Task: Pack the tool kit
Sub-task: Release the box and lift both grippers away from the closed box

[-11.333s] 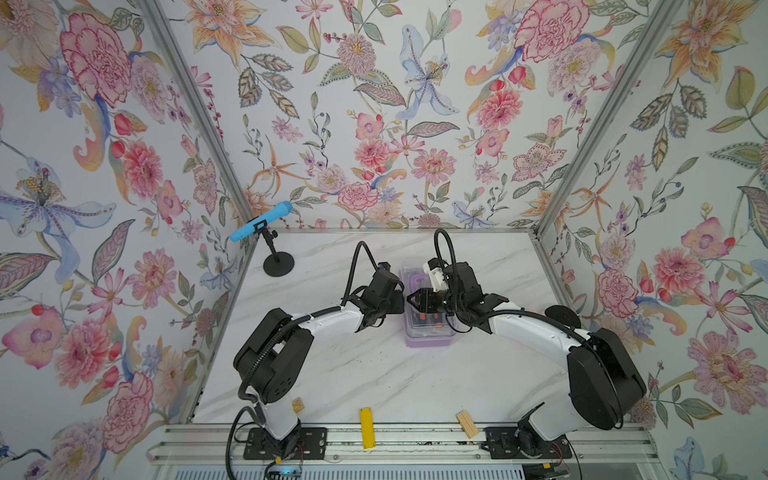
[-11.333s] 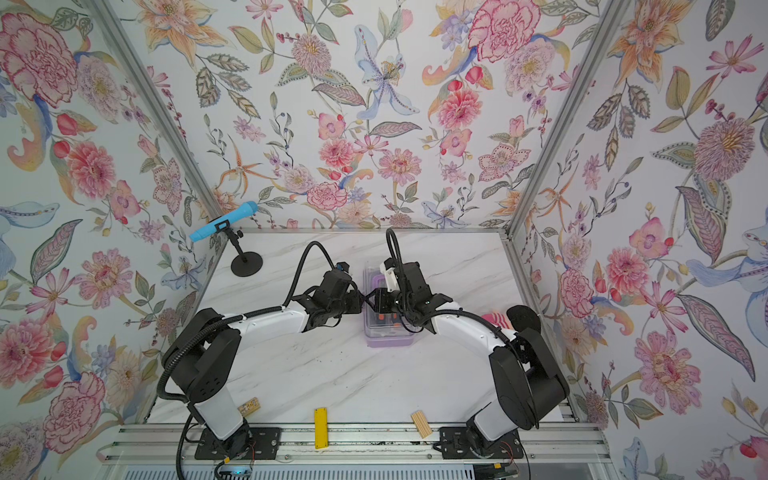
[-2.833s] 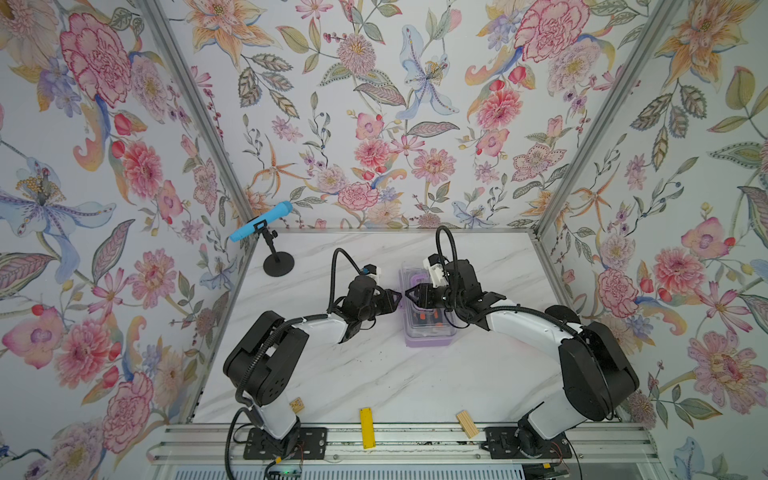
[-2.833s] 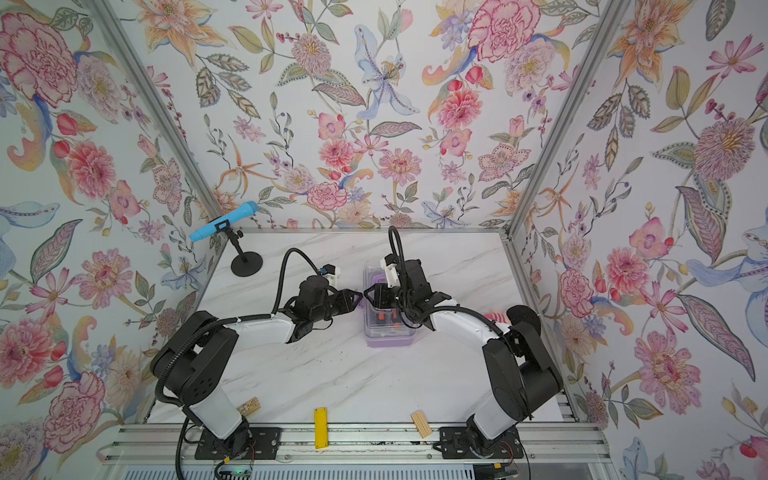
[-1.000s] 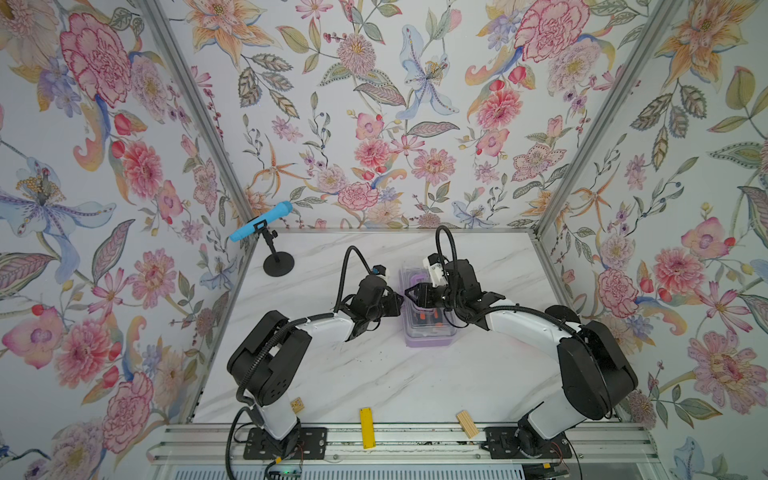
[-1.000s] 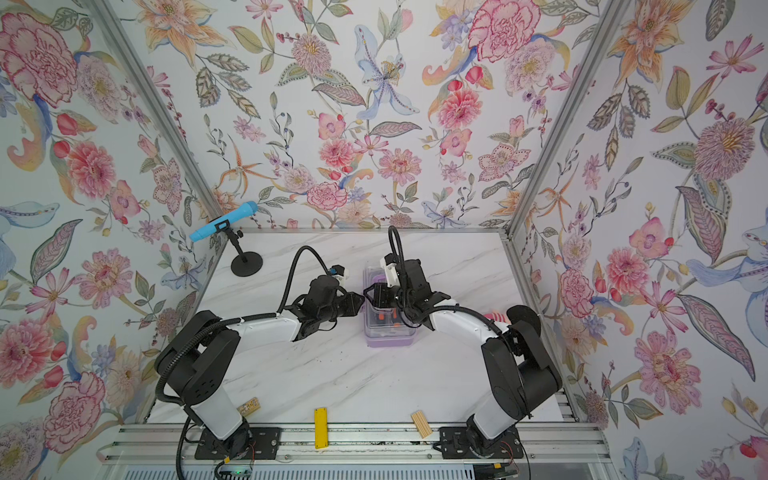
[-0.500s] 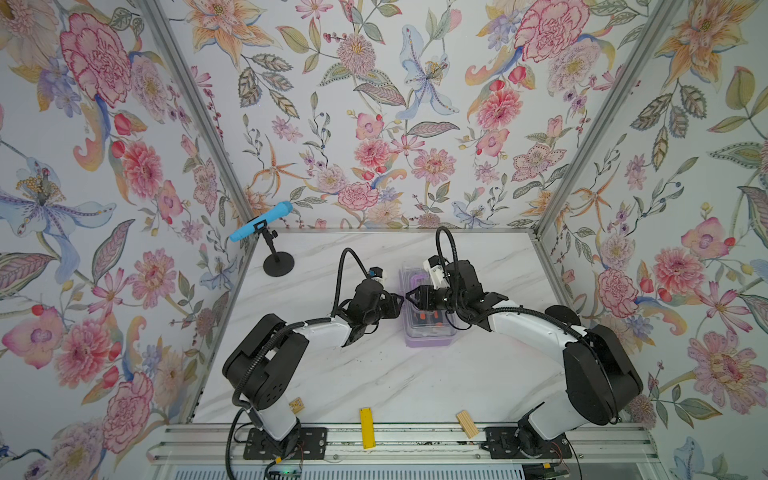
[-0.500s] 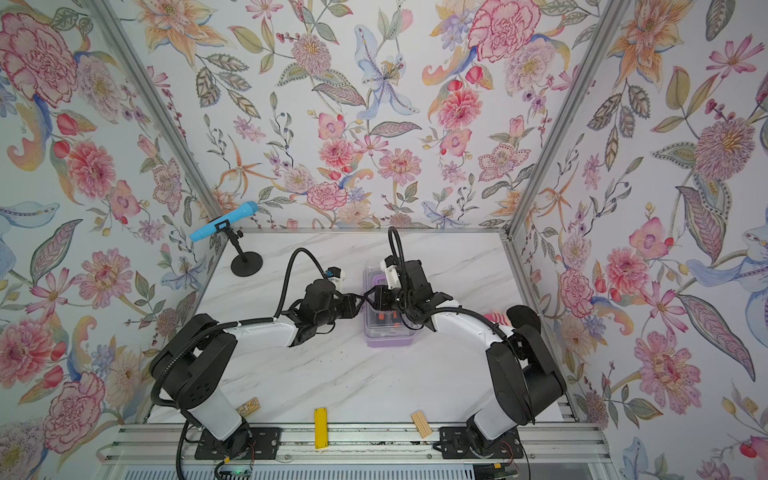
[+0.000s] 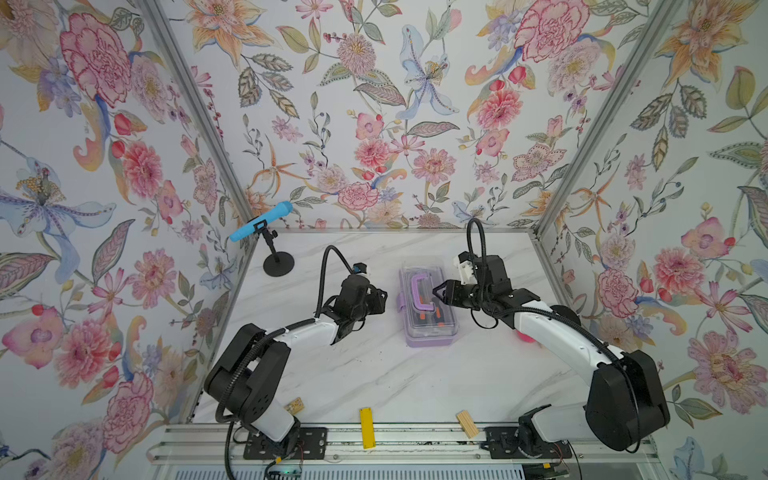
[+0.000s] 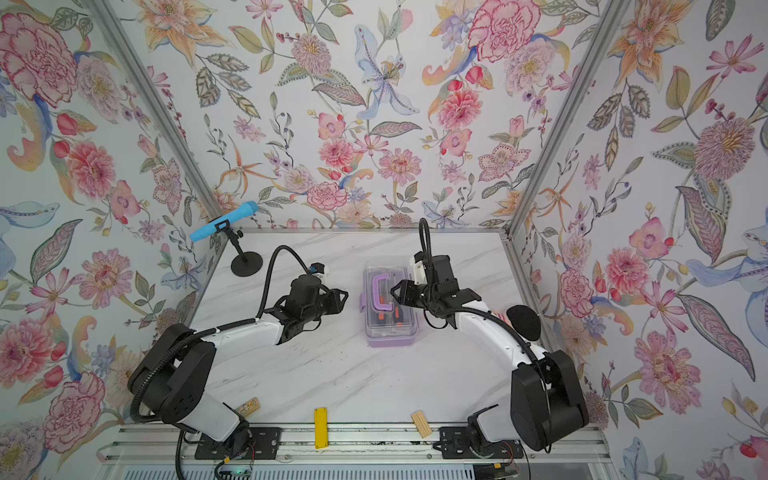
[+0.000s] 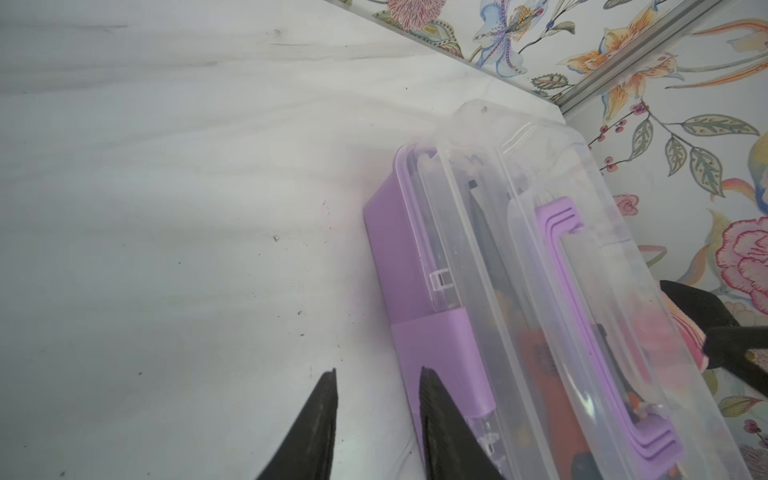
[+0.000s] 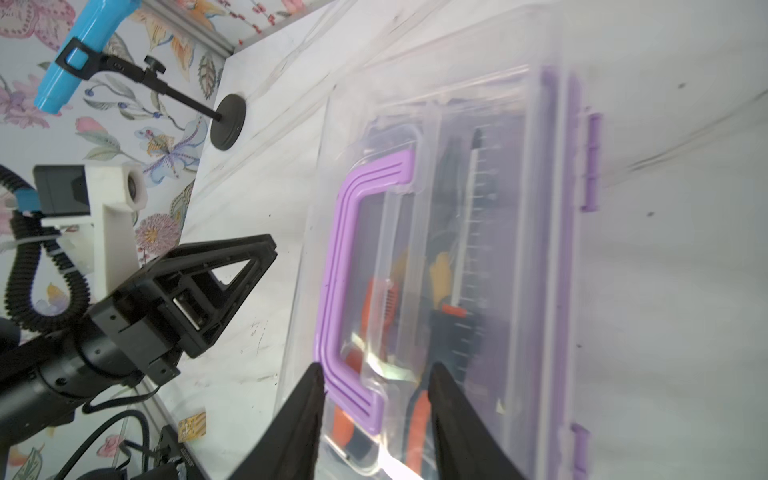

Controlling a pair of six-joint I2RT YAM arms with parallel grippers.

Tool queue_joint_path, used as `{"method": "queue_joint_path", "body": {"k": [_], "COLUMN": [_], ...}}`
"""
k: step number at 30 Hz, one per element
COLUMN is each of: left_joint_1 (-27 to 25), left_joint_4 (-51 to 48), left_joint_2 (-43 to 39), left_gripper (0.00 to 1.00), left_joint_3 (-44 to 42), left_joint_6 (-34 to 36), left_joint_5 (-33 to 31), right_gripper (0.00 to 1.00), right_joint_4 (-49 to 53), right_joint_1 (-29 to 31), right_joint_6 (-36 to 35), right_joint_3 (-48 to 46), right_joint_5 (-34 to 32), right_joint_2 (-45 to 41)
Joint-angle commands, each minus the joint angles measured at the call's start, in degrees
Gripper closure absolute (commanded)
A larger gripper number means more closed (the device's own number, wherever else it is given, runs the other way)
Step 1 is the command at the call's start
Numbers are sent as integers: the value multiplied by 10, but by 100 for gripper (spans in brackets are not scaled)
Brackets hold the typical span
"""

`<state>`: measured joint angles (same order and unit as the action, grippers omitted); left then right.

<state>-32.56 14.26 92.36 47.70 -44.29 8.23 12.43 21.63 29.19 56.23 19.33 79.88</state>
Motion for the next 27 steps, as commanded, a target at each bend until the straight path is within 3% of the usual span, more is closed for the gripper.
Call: {"method": "queue_joint_path", "body": {"k": [1, 8, 18, 27], "left_joint_1": [1, -6, -34, -46], "left_joint_4": [-57, -95, -150, -147], "left_joint_2": [34, 92, 177, 196], "left_gripper": [65, 67, 67, 67], "left_joint_3": [36, 90, 187, 212], "left_joint_6": [28, 49, 75, 71], "left_joint_5": [-16, -14, 22, 28], "right_gripper": [57, 58, 60, 63], "right_joint_4": [42, 79, 82, 8], "right_joint_1": [-32, -65, -58, -35], "right_joint_6": [-9, -33, -37, -26], "right_joint_3": [17, 26, 41, 48], "right_joint_5": [-29, -78, -126, -36], "right_joint_2": [-10, 40, 125, 203]}}
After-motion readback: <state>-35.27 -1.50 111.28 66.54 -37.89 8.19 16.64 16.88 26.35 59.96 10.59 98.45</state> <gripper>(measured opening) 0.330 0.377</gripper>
